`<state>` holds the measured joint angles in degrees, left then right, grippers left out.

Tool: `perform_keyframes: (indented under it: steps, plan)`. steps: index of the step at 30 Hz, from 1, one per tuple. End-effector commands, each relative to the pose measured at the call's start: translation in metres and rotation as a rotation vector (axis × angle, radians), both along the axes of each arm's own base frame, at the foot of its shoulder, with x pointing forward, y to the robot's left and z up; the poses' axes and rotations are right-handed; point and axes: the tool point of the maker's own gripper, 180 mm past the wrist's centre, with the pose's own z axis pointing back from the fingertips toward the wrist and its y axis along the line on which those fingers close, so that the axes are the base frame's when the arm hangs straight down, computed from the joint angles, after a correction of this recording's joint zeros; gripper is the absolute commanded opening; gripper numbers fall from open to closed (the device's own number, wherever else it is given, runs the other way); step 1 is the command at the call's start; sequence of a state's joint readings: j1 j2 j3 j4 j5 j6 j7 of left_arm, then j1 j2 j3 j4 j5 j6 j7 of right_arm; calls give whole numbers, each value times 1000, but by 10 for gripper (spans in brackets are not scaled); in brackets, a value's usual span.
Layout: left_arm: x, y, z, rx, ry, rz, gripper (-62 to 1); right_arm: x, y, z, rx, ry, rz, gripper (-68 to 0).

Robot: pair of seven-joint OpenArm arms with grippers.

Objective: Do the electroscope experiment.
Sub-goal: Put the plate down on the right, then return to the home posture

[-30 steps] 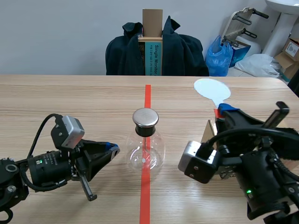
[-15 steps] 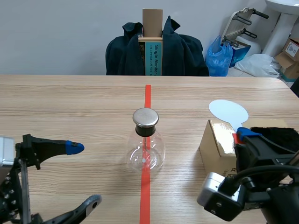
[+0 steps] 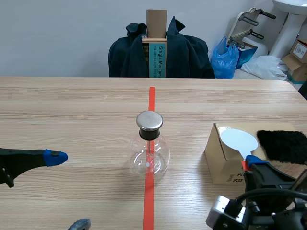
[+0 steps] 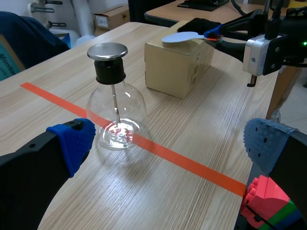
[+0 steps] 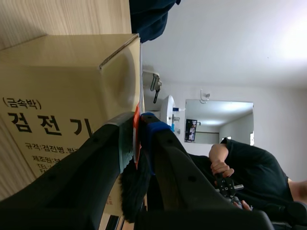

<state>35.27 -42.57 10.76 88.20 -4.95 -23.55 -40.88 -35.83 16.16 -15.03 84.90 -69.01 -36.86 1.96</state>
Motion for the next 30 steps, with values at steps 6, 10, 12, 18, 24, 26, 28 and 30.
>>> perform_keyframes:
  steps: [6,10,12,18,24,26,28,30]
  plan:
    - [12,4,8,11,-27,26,14,6,-9,8,2,-33,-45,-662]
    - [13,6,8,15,-31,29,14,7,-15,8,26,-27,-83,-567]
    - [13,6,8,15,-31,29,14,7,-19,7,29,-25,-103,-481]
    - [13,6,7,17,-29,29,14,7,-23,8,41,-28,-128,-205]
    - [13,6,7,16,-29,29,14,7,-27,7,66,-19,-151,-108]
    - [13,6,7,16,-29,29,14,6,-30,5,76,-12,-169,-108]
    - [13,6,7,16,-29,29,14,0,-33,-2,90,29,-185,-109]
    - [13,6,7,16,-29,29,14,-9,-35,-16,122,104,-203,-109]
